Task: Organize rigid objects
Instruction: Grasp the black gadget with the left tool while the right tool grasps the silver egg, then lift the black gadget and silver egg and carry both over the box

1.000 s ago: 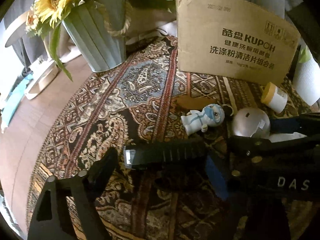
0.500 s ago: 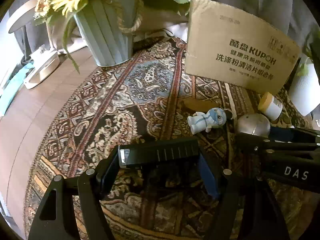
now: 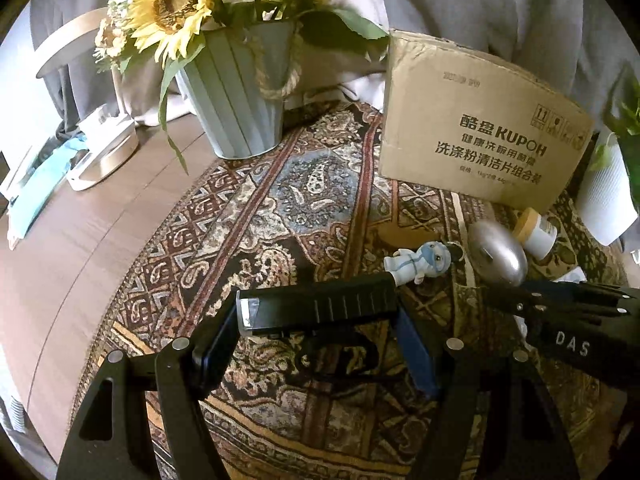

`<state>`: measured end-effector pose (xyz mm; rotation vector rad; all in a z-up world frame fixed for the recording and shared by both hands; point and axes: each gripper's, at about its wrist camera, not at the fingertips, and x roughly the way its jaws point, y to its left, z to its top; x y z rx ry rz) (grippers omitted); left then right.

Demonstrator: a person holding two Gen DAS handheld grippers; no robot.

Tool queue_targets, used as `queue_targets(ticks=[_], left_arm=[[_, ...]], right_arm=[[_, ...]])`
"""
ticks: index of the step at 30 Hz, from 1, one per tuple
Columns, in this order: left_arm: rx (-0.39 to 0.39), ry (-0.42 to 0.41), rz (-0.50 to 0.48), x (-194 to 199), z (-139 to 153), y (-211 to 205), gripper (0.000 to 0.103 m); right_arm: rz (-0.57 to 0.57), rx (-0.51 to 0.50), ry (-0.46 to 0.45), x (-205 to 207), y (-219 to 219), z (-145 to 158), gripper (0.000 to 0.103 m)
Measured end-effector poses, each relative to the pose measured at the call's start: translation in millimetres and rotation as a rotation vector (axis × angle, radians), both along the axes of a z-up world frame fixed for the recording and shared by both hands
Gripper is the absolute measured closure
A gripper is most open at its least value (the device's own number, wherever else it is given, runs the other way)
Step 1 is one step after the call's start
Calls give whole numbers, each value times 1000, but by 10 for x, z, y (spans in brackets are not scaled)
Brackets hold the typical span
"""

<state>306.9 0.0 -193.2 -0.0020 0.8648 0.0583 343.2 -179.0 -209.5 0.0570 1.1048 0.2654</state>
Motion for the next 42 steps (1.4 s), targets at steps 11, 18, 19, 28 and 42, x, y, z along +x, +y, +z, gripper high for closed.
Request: queue_targets(ticks=[11,18,19,28,42], left_arm=[[-17,14,30,80,-50,75,30],[-6,22,16,175,-66,72,30],[-3,20,10,179,-60,63,30],[-12,-15,-58,164,110,-41,31],[-36,-155,-181,111,699,-224,30]], right_arm=[[-10,9,9,167,67,-114,62],[-6,-5,-11,283,99,-143,64],[-8,-2,-13,287,94,-147,68],[-43,14,-25,172,-21,-73,69],[-101,2,-210,-199,-160,680,71]])
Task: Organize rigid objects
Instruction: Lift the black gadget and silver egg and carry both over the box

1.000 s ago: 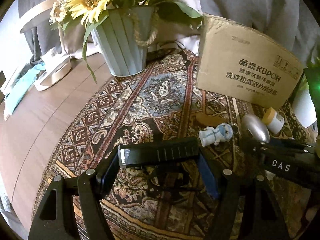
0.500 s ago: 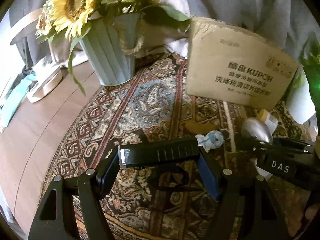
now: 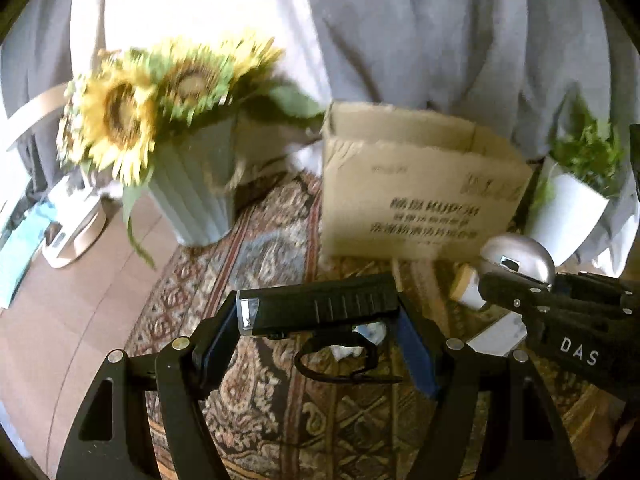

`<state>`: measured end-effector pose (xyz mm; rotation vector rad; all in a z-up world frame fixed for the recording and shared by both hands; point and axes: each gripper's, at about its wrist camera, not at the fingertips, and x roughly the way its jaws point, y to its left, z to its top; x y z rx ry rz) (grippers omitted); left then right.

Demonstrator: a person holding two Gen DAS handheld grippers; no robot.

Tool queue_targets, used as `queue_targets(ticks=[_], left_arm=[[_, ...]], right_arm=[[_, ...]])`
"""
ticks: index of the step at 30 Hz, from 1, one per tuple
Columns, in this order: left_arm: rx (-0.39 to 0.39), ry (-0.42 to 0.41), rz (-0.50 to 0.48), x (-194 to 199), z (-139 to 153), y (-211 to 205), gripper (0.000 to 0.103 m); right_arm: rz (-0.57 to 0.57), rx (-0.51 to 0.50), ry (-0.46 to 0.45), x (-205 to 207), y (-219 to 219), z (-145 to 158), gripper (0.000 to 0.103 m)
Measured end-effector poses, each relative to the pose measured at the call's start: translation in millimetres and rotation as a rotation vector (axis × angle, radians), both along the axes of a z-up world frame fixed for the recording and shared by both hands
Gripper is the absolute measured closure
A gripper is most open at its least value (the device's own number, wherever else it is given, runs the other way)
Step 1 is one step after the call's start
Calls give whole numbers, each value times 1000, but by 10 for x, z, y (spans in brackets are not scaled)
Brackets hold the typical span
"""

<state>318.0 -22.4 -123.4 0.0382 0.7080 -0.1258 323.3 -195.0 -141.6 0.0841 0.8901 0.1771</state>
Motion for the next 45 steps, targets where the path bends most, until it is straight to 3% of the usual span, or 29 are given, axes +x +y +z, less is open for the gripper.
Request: queue_targets(ticks=[13,25,34,45], left_arm=[[-23,-104,-135,19,635,-212,30],[7,-184,-224,230,1111,-431,30],[21,-192,-243,568,1261,-518,30],[38,-141,-239,1106,1218,-605,30]], right_arm=[[-77,19,-168,-220,-168,691,71],[-120,63,-241,-130,-352,1085,71],[-125,50,-267,148,-426,1272,71],[-96,12,-249,652,-426,1304,71]])
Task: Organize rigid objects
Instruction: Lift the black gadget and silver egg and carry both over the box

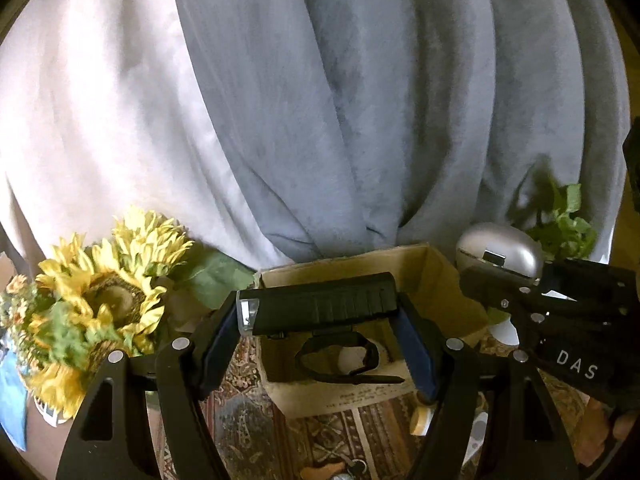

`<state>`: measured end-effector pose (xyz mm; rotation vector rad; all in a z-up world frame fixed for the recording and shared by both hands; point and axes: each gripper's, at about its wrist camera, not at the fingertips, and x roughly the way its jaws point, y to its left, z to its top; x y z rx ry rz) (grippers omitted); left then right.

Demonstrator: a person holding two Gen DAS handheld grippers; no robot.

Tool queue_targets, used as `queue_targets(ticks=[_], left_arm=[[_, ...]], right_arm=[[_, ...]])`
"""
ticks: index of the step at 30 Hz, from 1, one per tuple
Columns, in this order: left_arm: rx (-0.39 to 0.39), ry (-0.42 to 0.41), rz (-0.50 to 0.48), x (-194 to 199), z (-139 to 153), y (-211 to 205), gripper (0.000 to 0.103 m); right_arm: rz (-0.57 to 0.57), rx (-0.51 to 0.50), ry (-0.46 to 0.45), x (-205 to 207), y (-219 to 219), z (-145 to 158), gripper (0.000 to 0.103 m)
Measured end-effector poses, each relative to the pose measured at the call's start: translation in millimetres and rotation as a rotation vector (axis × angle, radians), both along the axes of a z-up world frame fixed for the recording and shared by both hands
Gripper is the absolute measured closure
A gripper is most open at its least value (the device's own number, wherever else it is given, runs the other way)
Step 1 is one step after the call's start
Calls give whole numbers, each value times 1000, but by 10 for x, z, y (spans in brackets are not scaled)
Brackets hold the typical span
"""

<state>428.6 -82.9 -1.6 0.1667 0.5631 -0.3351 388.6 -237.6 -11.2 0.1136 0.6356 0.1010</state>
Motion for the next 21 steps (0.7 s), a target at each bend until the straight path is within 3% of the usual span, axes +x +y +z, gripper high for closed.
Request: queue_targets(ticks=[6,21], left_arm=[[33,44,7,315,-132,-61,30],[83,245,-4,813,-598,-181,30]], right_arm=[[21,-9,47,277,2,-122,71],[62,-5,216,830,-50,-604,71]])
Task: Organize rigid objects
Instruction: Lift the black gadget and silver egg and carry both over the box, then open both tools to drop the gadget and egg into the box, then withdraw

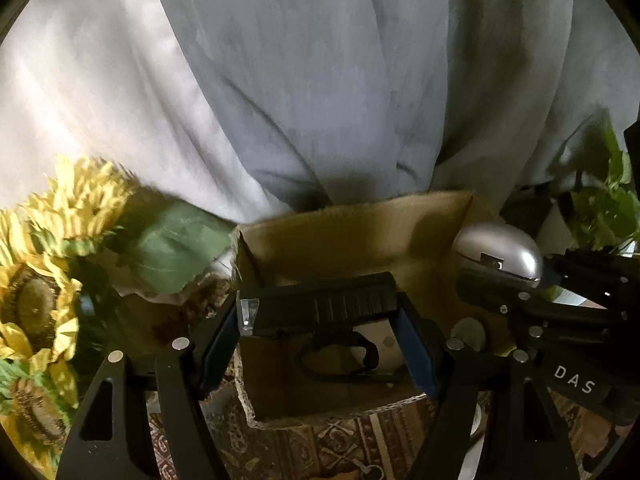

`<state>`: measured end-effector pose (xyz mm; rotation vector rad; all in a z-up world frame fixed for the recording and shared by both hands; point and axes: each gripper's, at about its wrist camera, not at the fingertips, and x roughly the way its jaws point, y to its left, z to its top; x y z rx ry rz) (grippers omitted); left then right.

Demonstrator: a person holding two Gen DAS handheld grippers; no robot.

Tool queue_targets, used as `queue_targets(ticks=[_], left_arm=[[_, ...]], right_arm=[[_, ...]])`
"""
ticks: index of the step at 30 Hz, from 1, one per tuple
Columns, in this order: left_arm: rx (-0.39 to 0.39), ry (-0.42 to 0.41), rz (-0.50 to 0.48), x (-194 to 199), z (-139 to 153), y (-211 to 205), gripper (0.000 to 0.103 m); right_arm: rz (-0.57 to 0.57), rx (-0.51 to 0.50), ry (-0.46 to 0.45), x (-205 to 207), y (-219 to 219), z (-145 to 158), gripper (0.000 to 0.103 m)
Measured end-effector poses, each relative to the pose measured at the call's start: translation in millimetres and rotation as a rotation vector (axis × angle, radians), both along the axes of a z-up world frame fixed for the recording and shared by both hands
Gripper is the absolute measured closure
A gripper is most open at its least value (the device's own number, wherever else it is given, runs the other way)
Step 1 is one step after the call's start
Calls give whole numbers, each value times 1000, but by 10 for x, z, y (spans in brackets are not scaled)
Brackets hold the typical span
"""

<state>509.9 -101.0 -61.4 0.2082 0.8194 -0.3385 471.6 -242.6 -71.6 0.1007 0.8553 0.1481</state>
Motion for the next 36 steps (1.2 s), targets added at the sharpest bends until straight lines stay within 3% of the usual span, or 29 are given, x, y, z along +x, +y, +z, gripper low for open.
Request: queue_targets(ticks=[6,9,13,18,26,36], left_arm=[[15,68,2,76,-119,-22,28],[18,33,16,19,-54,-7,19],[20,-4,31,-39,35,34,19],[12,-64,60,-224,173,127,15],[-4,-160,126,-641,336,337,7],[13,-216,204,-1073,311,510,4]], right_arm=[[4,6,60,119,-16,-139,70],[-11,7,66,134,-34,-161,67],[-33,-2,46,101,-49,-106,55],[-63,-28,0,-42,-65,42,51],[-133,-56,-119,-462,-49,307,31],[-157,-32,-146,-816,38,268,28]])
